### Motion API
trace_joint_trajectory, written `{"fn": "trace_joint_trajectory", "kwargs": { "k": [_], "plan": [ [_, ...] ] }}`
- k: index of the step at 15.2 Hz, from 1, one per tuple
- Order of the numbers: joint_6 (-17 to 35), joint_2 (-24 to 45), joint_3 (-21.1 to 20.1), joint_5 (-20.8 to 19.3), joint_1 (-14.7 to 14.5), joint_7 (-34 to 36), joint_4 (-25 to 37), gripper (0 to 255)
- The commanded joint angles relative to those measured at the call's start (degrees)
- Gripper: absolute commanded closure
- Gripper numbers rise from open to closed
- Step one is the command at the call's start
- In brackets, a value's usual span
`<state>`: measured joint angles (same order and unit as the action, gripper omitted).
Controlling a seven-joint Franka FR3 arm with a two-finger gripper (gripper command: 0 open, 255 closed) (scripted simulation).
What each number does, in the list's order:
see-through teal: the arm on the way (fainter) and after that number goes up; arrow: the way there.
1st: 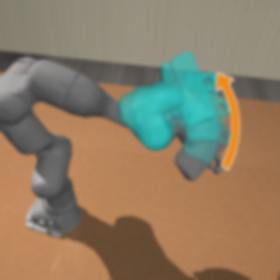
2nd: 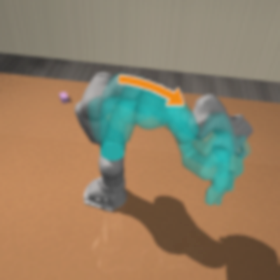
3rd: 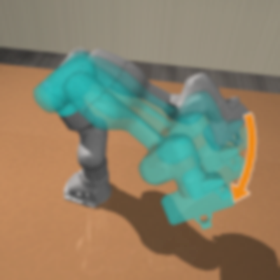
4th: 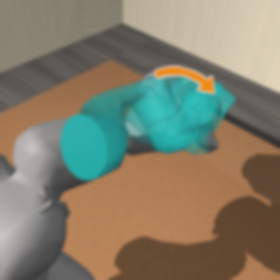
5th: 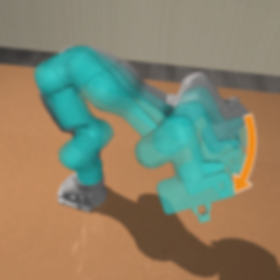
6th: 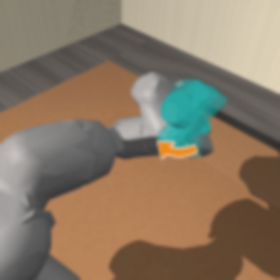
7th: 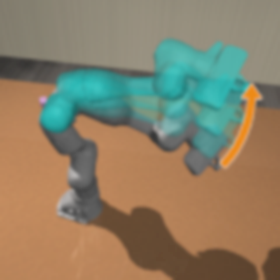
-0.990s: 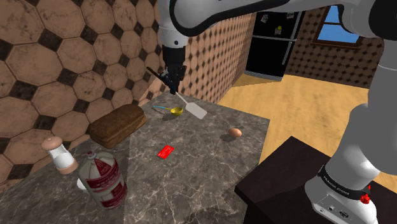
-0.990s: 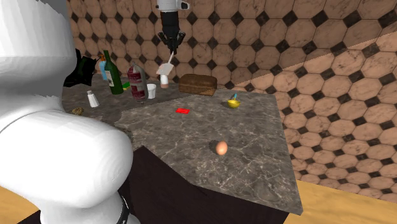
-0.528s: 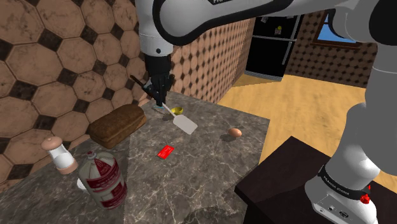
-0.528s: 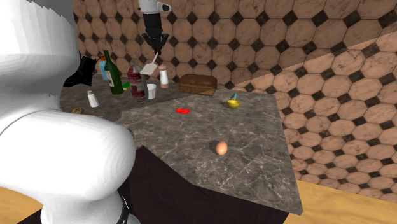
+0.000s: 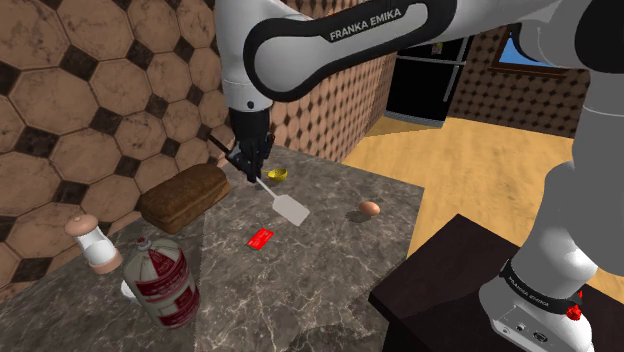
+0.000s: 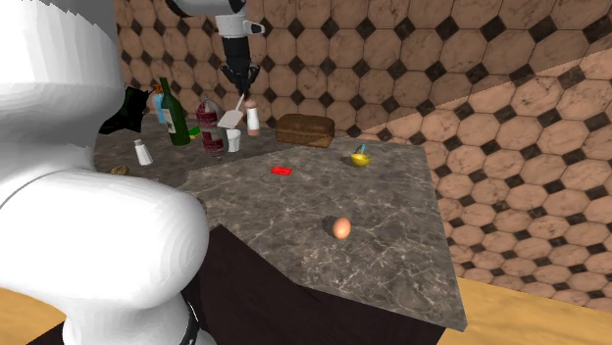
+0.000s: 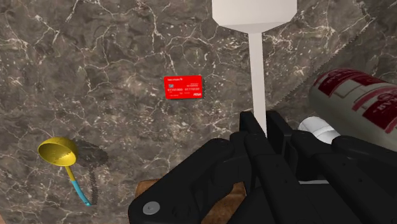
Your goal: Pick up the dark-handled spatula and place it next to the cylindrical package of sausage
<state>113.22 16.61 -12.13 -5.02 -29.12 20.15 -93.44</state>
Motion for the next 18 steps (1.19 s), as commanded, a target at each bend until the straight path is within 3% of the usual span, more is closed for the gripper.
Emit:
{"fn": "trace_joint_trajectory", "kwargs": {
  "k": [1,18],
  "plan": [
    [1.5,0.5,0.1,-0.2,0.0,0.1,-1.0,255],
    [13.0,4.9,0.6,-1.6,-0.2,1.2,-8.2,255]
  ]
}}
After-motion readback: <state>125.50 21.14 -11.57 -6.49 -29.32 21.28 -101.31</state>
